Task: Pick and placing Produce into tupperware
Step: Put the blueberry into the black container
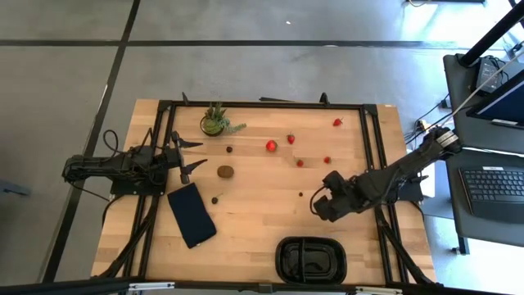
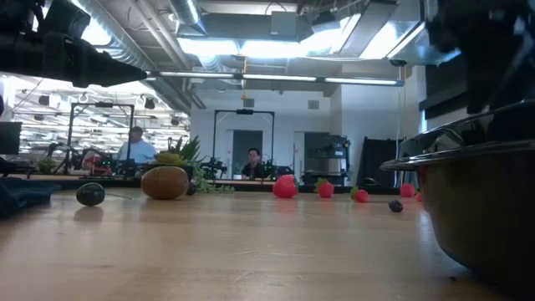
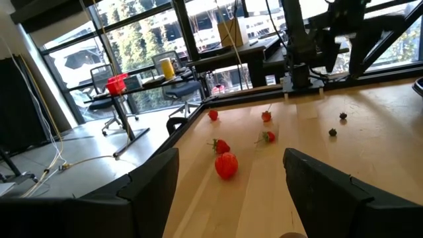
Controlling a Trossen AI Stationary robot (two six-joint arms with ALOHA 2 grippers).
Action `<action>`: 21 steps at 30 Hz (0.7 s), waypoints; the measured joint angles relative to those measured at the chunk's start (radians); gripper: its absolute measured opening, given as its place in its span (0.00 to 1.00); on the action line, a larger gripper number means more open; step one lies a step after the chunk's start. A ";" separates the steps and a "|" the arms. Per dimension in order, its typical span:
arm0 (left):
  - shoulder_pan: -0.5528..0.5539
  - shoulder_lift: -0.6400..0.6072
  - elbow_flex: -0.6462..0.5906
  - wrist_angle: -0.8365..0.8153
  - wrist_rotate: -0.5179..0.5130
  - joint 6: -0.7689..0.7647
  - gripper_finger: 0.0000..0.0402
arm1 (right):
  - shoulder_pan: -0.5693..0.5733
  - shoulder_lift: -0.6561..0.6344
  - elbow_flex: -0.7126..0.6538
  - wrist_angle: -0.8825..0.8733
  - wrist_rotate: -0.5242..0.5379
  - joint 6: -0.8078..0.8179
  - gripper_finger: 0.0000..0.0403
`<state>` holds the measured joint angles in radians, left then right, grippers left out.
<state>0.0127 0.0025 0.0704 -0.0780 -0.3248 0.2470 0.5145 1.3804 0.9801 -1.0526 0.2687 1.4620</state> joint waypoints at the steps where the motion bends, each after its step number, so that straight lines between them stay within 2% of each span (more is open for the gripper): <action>1: 0.000 0.000 0.000 0.000 0.000 0.000 0.66 | -0.007 0.000 -0.026 0.022 -0.013 0.000 0.72; 11: 0.000 0.000 0.000 0.000 0.000 0.000 0.66 | -0.029 0.000 -0.199 0.363 -0.035 0.000 0.72; 21: 0.000 0.000 0.000 0.000 0.000 0.000 0.66 | -0.030 0.000 -0.281 0.463 -0.034 0.000 0.72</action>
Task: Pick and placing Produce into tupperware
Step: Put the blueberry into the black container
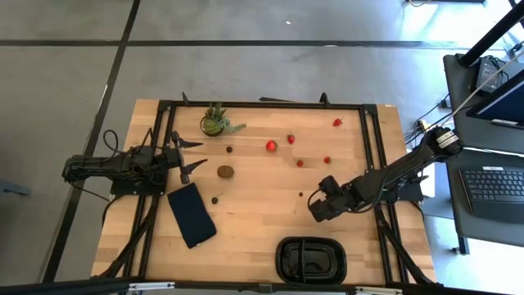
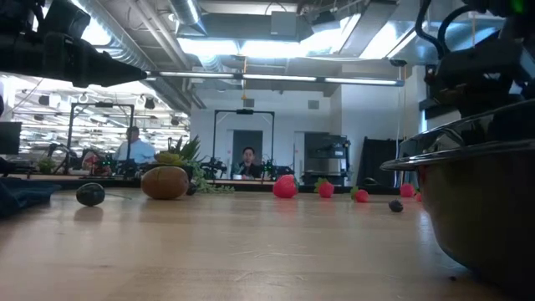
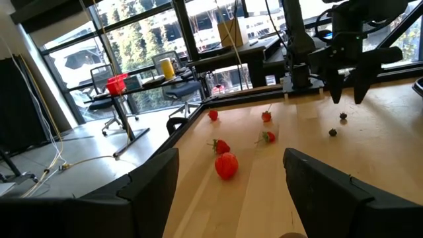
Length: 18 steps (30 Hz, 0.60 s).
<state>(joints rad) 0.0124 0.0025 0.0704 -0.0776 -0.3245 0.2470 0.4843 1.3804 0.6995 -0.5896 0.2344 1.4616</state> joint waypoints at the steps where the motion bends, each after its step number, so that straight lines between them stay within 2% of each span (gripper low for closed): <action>1: 0.000 0.000 0.000 0.000 0.000 0.000 0.66 | 0.000 0.000 -0.007 0.019 0.000 0.000 0.72; 7: 0.000 0.000 0.000 0.000 0.000 0.000 0.66 | -0.004 0.039 -0.016 0.049 0.000 -0.003 0.70; 18: 0.000 0.000 0.000 0.003 0.000 0.000 0.66 | -0.003 0.151 -0.012 0.041 0.013 -0.007 0.59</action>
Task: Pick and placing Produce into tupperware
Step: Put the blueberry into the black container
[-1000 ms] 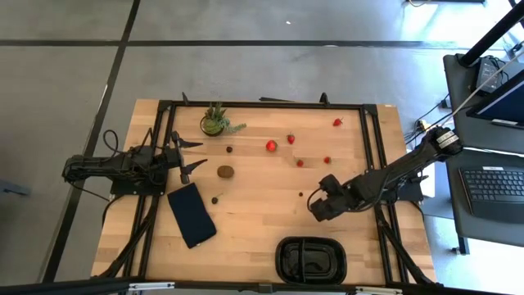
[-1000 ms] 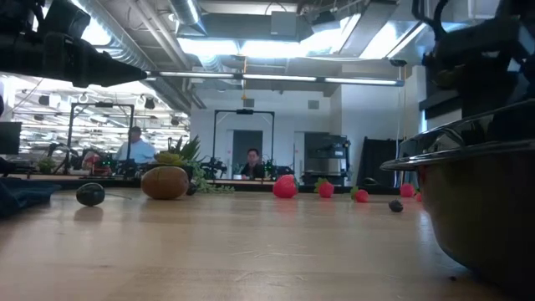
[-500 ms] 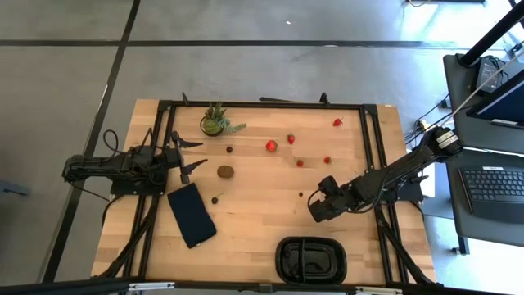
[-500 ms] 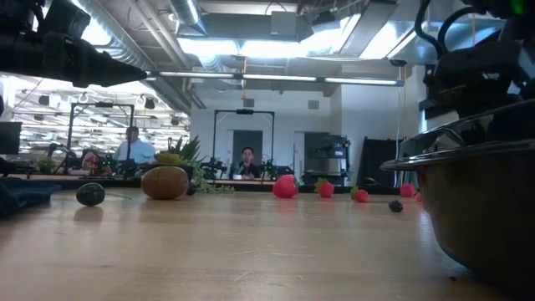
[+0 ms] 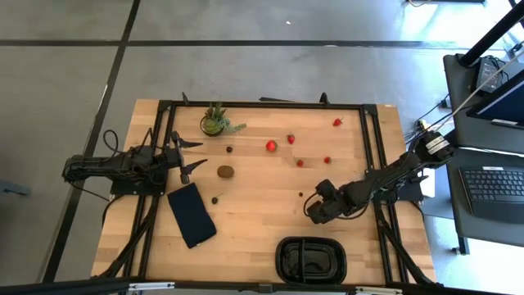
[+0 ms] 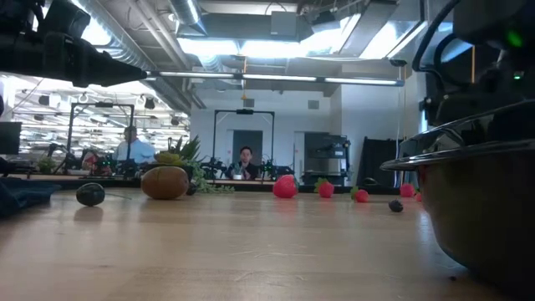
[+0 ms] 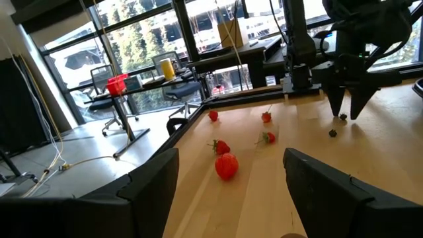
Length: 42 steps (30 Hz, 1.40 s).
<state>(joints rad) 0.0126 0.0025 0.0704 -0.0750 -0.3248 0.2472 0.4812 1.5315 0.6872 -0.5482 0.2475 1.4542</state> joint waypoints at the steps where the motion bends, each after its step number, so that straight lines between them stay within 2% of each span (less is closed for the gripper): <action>1: 0.000 0.000 0.000 0.000 0.000 0.000 0.66 | 0.000 0.002 0.000 0.000 0.002 0.001 0.58; 11: 0.000 0.000 0.000 0.001 0.000 0.000 0.66 | -0.020 0.004 -0.001 -0.003 0.002 0.003 0.50; 42: 0.000 0.000 0.000 0.017 0.000 0.028 0.66 | -0.028 0.006 -0.002 -0.004 0.014 0.008 0.50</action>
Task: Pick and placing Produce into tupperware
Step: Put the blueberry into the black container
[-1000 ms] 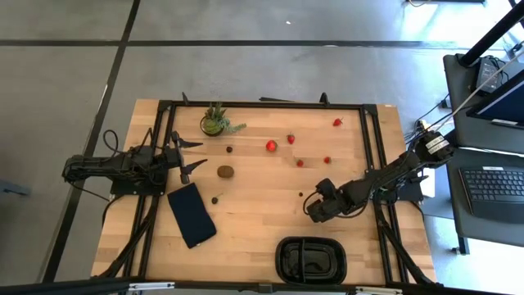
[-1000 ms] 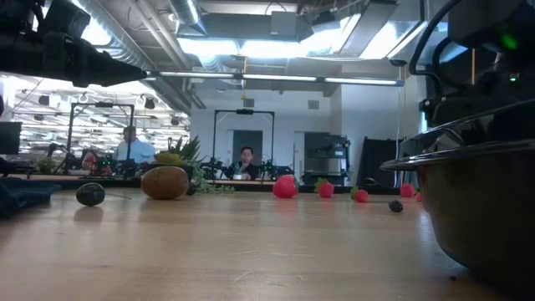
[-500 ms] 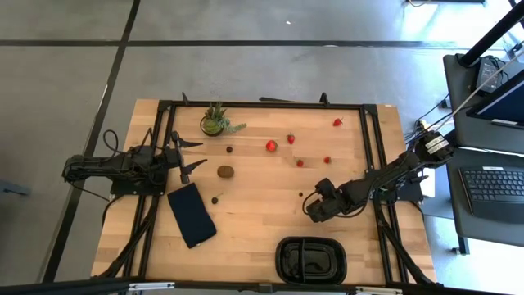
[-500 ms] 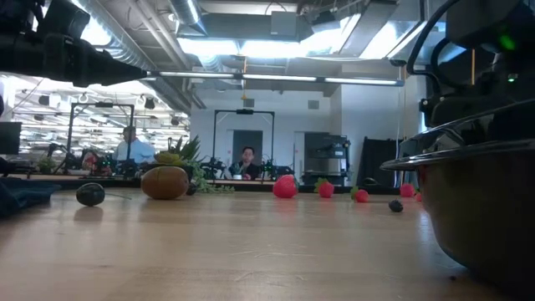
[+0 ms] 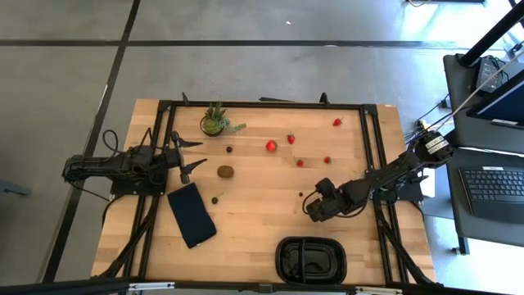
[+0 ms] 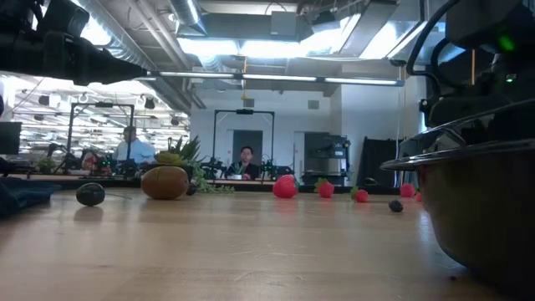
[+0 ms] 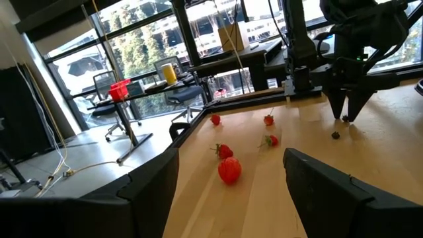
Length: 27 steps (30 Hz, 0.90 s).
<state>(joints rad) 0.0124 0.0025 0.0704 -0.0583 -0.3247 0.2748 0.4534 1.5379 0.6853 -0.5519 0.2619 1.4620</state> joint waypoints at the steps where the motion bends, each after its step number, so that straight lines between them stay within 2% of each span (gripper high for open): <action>1: 0.000 0.000 0.000 0.000 0.000 0.000 0.66 | 0.000 0.001 0.000 0.000 0.000 0.000 0.50; 12: 0.000 0.000 0.000 0.000 0.000 0.000 0.66 | 0.000 0.001 0.000 -0.012 -0.007 -0.032 0.47; 22: 0.000 0.000 0.000 0.000 0.000 0.000 0.66 | 0.000 0.000 -0.002 -0.026 -0.006 -0.031 0.26; 27: 0.000 0.000 0.000 0.000 0.000 0.000 0.66 | 0.000 0.000 -0.003 -0.028 -0.006 -0.031 0.18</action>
<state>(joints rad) 0.0125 0.0026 0.0704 -0.0582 -0.3248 0.2745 0.4530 1.5383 0.6827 -0.5797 0.2558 1.4307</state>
